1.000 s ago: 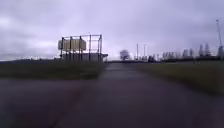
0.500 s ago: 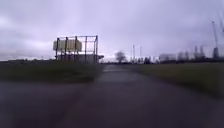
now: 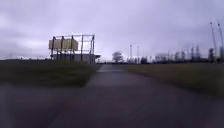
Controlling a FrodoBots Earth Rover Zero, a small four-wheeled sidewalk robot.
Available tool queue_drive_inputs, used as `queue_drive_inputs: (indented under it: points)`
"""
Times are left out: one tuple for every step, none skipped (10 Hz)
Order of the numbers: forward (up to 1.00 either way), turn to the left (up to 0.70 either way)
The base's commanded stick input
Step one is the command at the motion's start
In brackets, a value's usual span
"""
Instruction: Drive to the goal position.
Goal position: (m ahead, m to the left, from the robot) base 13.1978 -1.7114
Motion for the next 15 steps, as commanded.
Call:
queue_drive_inputs:
  points:
    - [1.00, 0.00]
    - [1.00, 0.00]
    - [1.00, 0.00]
    - [1.00, 0.00]
    - [1.00, 0.00]
    - [1.00, 0.00]
    - [1.00, 0.00]
    - [1.00, 0.00]
    - [1.00, 0.00]
    - [1.00, -0.05]
    - [1.00, -0.03]
    - [1.00, -0.02]
    - [1.00, 0.00]
    - [1.00, 0.00]
    - [1.00, 0.00]
